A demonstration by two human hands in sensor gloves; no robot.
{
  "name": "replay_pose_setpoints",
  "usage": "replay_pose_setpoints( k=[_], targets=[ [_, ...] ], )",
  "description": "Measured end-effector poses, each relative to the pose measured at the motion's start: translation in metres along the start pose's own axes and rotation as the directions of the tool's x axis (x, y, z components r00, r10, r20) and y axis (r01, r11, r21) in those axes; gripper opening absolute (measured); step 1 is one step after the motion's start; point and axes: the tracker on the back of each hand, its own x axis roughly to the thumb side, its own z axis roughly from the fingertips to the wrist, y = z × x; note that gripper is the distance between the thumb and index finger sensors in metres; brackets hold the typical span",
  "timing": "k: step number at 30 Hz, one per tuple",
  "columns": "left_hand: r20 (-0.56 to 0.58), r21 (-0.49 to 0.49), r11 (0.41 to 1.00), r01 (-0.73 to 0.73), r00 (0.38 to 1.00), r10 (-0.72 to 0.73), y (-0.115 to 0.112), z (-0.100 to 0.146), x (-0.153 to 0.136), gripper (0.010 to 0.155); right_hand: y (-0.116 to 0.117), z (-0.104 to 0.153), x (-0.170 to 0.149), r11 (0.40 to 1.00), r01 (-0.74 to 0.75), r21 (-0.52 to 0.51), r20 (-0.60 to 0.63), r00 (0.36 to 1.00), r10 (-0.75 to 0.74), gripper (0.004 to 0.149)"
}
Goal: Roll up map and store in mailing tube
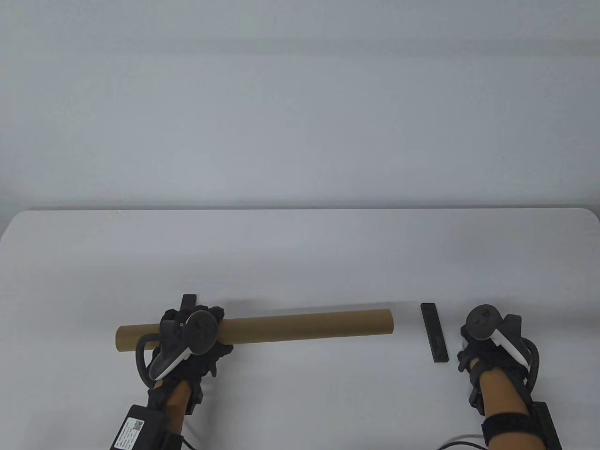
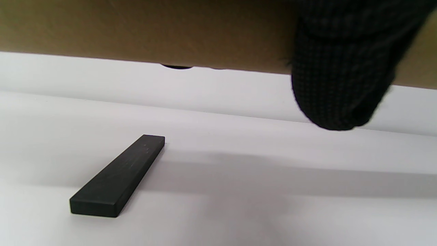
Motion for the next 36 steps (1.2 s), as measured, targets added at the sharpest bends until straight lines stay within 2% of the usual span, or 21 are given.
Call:
replay_pose_setpoints(
  k=[5, 8, 11, 13, 15, 17, 18, 19, 20, 21, 24, 26, 27, 29, 32, 36],
  targets=[
    [0.001, 0.007, 1.000, -0.005, 1.000, 0.005, 0.001, 0.001, 0.000, 0.076, -0.003, 0.002, 0.001, 1.000, 0.018, -0.010, 0.012, 1.000, -0.018, 0.060],
    [0.004, 0.005, 1.000, -0.027, 1.000, 0.027, 0.002, 0.001, -0.002, 0.076, -0.019, 0.012, 0.010, 0.982, 0.159, -0.097, 0.108, 0.983, -0.149, 0.062],
    [-0.001, 0.013, 0.999, -0.048, 0.999, 0.048, 0.004, 0.001, -0.003, 0.076, -0.039, 0.023, 0.028, 0.929, 0.346, -0.133, 0.239, 0.921, -0.309, 0.063],
    [-0.001, 0.018, 0.998, -0.060, 0.998, 0.060, 0.005, 0.001, -0.005, 0.076, -0.055, 0.033, 0.045, 0.842, 0.524, -0.126, 0.371, 0.813, -0.450, 0.063],
    [-0.002, 0.021, 0.997, -0.074, 0.997, 0.074, 0.006, 0.002, -0.006, 0.076, -0.063, 0.041, 0.059, 0.739, 0.671, -0.068, 0.468, 0.675, -0.570, 0.063],
    [-0.006, 0.025, 0.996, -0.091, 0.996, 0.091, 0.007, 0.002, -0.008, 0.076, -0.065, 0.047, 0.076, 0.596, 0.801, 0.055, 0.546, 0.476, -0.690, 0.063],
    [-0.005, 0.026, 0.995, -0.095, 0.995, 0.096, 0.008, 0.002, -0.008, 0.076, -0.064, 0.049, 0.080, 0.560, 0.822, 0.099, 0.550, 0.424, -0.719, 0.062],
    [-0.003, 0.028, 0.994, -0.103, 0.995, 0.104, 0.008, 0.003, -0.009, 0.076, -0.061, 0.051, 0.087, 0.499, 0.850, 0.171, 0.565, 0.331, -0.756, 0.063],
    [-0.001, 0.028, 0.994, -0.109, 0.994, 0.109, 0.008, 0.003, -0.009, 0.076, -0.059, 0.051, 0.090, 0.466, 0.861, 0.204, 0.566, 0.285, -0.774, 0.062],
    [0.001, 0.025, 0.993, -0.114, 0.993, 0.114, 0.008, 0.003, -0.009, 0.076, -0.055, 0.051, 0.094, 0.415, 0.871, 0.262, 0.563, 0.211, -0.799, 0.062],
    [-0.002, 0.017, 0.991, -0.135, 0.991, 0.135, 0.008, 0.002, -0.012, 0.075, -0.047, 0.050, 0.097, 0.293, 0.890, 0.351, 0.513, 0.079, -0.855, 0.062],
    [-0.006, -0.029, 0.989, -0.142, 0.990, 0.142, 0.009, 0.002, -0.011, 0.074, -0.043, 0.050, 0.100, 0.264, 0.890, 0.371, 0.503, 0.047, -0.863, 0.062],
    [-0.021, 0.000, 0.992, -0.129, 0.991, 0.129, 0.009, 0.003, -0.009, 0.074, -0.041, 0.052, 0.101, 0.252, 0.903, 0.348, 0.496, 0.051, -0.867, 0.063],
    [-0.028, -0.014, 0.994, -0.110, 0.994, 0.110, 0.010, 0.002, -0.008, 0.073, -0.038, 0.054, 0.104, 0.256, 0.920, 0.297, 0.500, 0.079, -0.862, 0.061],
    [-0.036, -0.011, 0.993, -0.118, 0.992, 0.117, 0.009, 0.003, -0.004, 0.073, -0.034, 0.060, 0.113, 0.241, 0.930, 0.278, 0.505, 0.072, -0.860, 0.061],
    [-0.041, 0.016, 0.993, -0.113, 0.993, 0.114, 0.011, 0.004, 0.003, 0.073, -0.032, 0.070, 0.127, 0.303, 0.919, 0.254, 0.527, 0.131, -0.840, 0.079]
  ],
)
